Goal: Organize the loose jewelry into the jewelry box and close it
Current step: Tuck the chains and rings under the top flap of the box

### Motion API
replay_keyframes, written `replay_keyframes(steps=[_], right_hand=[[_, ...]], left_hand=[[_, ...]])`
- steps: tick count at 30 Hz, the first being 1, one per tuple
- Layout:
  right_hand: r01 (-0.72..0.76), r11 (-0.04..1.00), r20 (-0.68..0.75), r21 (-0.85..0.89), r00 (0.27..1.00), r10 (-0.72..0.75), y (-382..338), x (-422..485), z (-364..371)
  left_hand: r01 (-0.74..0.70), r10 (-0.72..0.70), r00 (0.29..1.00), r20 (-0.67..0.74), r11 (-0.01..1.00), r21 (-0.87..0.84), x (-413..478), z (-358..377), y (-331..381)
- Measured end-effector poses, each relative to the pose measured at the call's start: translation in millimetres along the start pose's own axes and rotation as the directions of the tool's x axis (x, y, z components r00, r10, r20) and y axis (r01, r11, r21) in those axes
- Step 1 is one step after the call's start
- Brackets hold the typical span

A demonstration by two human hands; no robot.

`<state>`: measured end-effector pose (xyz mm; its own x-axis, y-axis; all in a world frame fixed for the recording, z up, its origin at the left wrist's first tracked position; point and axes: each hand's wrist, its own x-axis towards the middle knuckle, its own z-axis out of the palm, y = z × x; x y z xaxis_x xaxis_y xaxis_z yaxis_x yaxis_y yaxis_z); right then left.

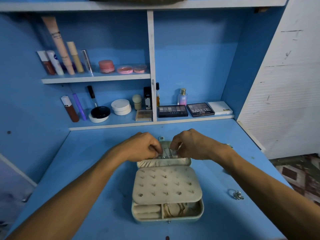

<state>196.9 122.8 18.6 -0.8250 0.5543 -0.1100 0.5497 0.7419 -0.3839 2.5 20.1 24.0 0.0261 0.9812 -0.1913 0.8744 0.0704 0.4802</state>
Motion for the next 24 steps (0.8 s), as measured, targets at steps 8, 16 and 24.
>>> replay_keyframes(steps=[8, 16, 24], right_hand=[[0.027, 0.999, -0.041, 0.018, 0.999, -0.026, 0.9, -0.9, 6.1], [0.038, 0.998, -0.094, -0.058, 0.995, -0.043, 3.2, -0.2, 0.7], [0.025, 1.0, 0.02, 0.02, 0.999, -0.025, 0.0, -1.9, 5.3]], left_hand=[[0.029, -0.03, 1.0, 0.002, 0.997, 0.075, -2.7, 3.5, -1.1], [0.018, -0.017, 1.0, -0.02, 0.998, 0.059, -1.4, 3.7, -6.1], [0.026, -0.027, 1.0, 0.01, 0.996, 0.084, 1.6, 10.9, -2.4]])
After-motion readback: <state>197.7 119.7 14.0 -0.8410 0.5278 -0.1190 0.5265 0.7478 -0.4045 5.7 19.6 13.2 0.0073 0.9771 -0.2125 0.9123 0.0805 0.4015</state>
